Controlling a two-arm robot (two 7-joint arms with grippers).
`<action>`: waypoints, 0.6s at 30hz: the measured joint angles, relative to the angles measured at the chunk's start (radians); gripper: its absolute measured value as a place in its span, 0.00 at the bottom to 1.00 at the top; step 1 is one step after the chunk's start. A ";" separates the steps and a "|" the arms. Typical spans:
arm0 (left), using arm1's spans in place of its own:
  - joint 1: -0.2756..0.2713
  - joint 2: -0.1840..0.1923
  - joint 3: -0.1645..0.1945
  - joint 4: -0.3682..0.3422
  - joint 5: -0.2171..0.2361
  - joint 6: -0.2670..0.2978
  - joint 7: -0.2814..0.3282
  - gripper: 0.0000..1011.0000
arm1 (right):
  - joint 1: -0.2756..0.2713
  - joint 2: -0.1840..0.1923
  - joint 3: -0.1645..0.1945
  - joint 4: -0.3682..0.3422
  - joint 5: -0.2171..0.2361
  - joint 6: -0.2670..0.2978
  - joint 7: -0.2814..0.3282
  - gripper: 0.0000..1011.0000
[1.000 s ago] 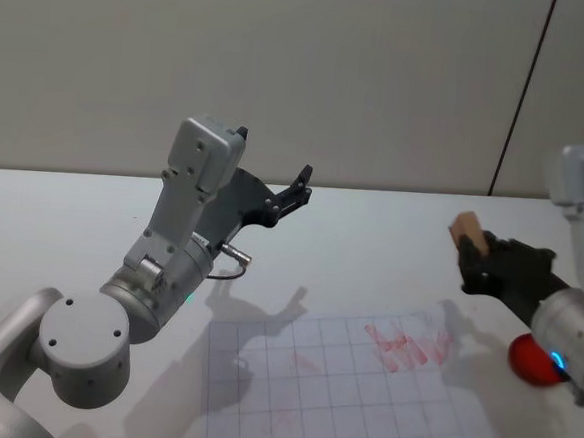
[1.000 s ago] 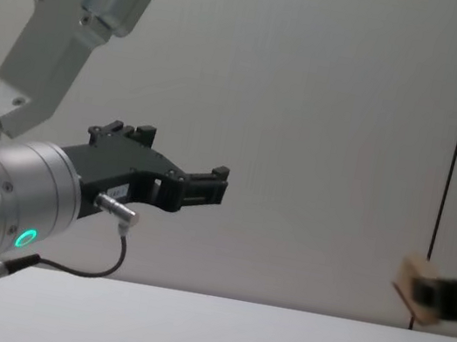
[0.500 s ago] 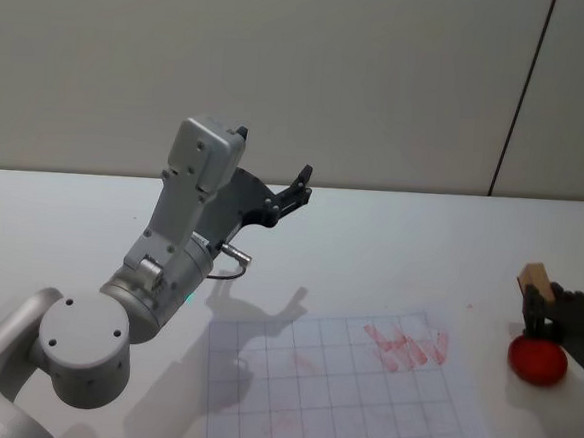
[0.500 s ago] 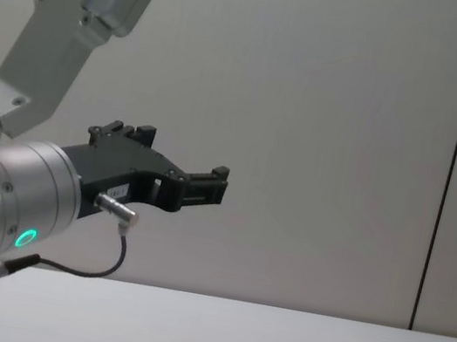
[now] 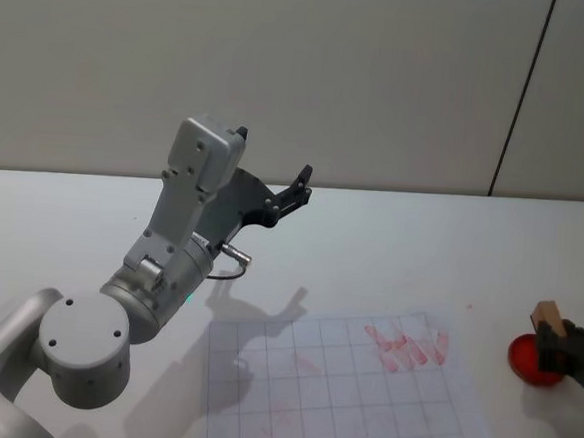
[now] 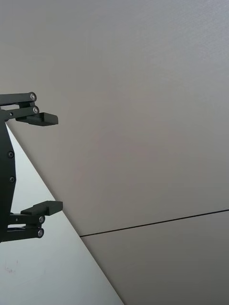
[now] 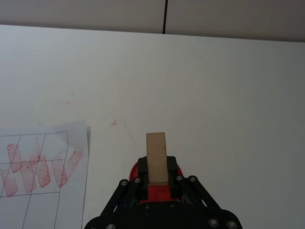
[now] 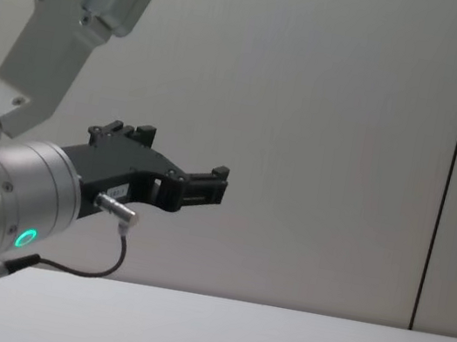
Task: Use the one hand to pick up the stamp and affix it onto the A4 paper.
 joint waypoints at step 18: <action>0.000 0.000 0.000 0.000 0.000 0.000 0.000 0.99 | -0.008 -0.006 0.005 0.042 0.001 0.018 0.045 0.45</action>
